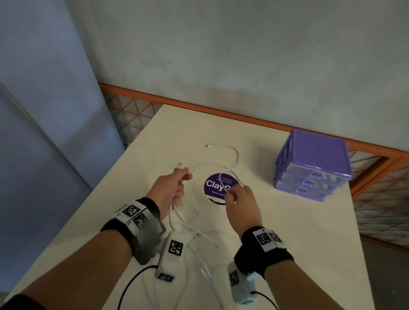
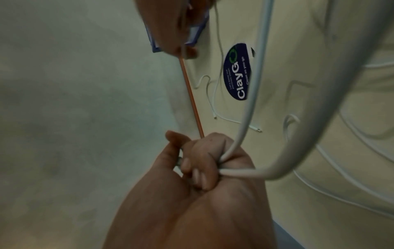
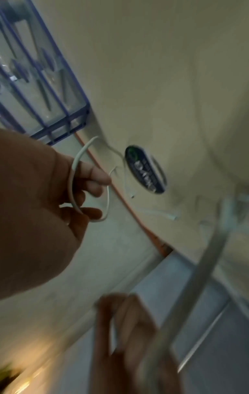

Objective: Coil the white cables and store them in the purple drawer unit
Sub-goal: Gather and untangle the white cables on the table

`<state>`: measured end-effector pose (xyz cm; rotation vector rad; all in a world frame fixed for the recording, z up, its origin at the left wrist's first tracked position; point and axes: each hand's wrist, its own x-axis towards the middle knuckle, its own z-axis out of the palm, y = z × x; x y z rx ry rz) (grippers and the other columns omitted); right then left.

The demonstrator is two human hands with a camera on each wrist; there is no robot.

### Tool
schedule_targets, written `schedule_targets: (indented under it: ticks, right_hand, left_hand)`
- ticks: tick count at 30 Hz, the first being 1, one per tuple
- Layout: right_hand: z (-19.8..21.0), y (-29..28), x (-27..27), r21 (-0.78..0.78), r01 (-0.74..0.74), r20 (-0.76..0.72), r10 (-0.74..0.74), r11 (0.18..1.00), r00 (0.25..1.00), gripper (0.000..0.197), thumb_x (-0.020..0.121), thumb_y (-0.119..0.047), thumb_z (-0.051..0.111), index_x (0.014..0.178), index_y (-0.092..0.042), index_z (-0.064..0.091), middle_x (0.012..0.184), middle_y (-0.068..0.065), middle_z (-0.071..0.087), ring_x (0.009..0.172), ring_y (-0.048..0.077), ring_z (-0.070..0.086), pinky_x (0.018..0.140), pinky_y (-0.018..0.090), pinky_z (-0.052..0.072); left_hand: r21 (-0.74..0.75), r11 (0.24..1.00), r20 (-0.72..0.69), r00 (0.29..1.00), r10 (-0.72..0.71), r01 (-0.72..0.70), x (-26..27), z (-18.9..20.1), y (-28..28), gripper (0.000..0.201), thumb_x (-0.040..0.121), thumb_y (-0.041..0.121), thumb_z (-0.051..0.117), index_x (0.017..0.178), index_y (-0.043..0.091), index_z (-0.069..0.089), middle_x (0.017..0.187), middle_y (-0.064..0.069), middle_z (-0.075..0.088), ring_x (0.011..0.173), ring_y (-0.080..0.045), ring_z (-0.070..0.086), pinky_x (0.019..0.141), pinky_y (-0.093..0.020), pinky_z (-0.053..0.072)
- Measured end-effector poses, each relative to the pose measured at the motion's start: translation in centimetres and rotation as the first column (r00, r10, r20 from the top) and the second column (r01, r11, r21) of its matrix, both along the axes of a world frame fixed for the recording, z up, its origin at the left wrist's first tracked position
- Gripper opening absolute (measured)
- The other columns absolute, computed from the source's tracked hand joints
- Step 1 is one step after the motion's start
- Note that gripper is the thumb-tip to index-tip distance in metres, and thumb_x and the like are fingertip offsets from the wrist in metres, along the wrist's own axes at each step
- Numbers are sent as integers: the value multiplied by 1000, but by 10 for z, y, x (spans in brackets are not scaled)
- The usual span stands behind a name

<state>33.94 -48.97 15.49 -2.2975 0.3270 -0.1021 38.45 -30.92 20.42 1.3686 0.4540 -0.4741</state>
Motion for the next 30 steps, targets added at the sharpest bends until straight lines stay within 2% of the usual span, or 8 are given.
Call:
schedule_targets:
  ticks: [3,8,12,16,23,25,27,30]
  right_hand:
    - [34,5,-13,129,33,174,-55,991,983,17,93,-28,48,92,-18,60,95,-1,54,78,19,56,74,36,47]
    - [70,15,-56,131,-160,414,93,978,906,14,93,-24,57,91,-16,68,83,-18,45,72,-8,52,66,2,38]
    - [59,6,-92,73,-191,344,155,979,926,14,83,-35,53,75,-25,60,73,-18,46,67,6,49,63,18,42]
    - [33,-15,-128,39,-75,105,71,996,992,16,74,-35,52,66,-22,49,66,-3,50,63,12,46,65,35,44]
    - [18,-34,-139,-72,-27,-328,2,997,945,25,84,-35,48,64,-21,48,79,2,58,81,26,56,69,34,43]
    - [31,-31,-129,-121,-71,-294,33,990,955,21,80,-36,45,79,-23,62,96,6,63,98,28,57,82,34,44]
    - [51,-23,-112,-40,-49,-106,45,998,993,44,72,-42,42,101,-19,66,103,3,67,102,25,56,90,34,45]
    - [90,-2,-85,334,-6,102,-30,943,994,27,83,-33,53,102,-18,64,93,-2,70,86,13,64,74,22,49]
  left_hand:
    - [-33,998,-11,998,-61,61,-5,10,-14,27,96,32,51,80,14,63,50,8,38,37,-3,29,29,-14,21]
    - [-63,987,38,989,-143,145,-15,40,-36,31,99,31,44,100,5,62,84,-8,73,64,-12,67,30,-14,26]
    - [-263,954,20,989,-144,144,-16,65,-44,28,98,29,44,98,7,61,96,-7,75,72,-11,71,30,-13,27]
    - [-269,962,81,997,-21,42,-16,83,-43,23,97,27,47,100,10,61,93,-2,72,76,-10,67,31,-13,28]
    - [-170,984,244,970,0,43,-24,98,-46,23,100,28,41,105,13,59,106,-3,69,87,-16,68,32,-12,26]
    - [-94,989,302,950,-77,110,-33,96,-51,29,100,29,41,116,11,57,112,-3,70,91,-17,69,33,-13,26]
    - [16,980,344,919,-191,198,-44,96,-56,34,100,31,41,122,12,58,113,0,72,98,-17,70,38,-16,28]
    - [158,938,368,863,-346,309,-58,98,-66,35,100,36,39,122,20,61,113,9,72,100,-7,68,51,-24,37]
